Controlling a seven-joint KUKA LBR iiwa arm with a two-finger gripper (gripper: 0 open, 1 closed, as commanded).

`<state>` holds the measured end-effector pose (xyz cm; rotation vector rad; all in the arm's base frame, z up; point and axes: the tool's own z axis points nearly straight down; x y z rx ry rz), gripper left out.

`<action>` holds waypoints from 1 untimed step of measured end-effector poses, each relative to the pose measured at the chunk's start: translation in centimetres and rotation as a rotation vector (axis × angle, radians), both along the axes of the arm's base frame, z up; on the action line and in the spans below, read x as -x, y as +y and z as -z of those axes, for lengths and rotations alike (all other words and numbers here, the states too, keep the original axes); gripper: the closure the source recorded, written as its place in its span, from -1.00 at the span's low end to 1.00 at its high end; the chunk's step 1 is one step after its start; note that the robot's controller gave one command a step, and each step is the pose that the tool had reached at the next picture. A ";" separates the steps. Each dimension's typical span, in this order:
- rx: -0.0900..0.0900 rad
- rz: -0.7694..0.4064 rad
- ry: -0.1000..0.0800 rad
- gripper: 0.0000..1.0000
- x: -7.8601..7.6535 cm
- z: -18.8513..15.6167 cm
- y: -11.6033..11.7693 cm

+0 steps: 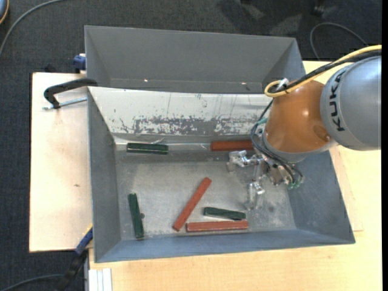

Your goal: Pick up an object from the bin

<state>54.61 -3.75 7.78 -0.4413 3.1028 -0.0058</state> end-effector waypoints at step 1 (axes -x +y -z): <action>0.000 0.119 -0.003 -1.00 -3.5 -1.2 -8.5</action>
Offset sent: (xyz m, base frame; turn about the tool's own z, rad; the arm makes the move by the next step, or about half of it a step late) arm 0.0324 -0.0801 0.0098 0.1107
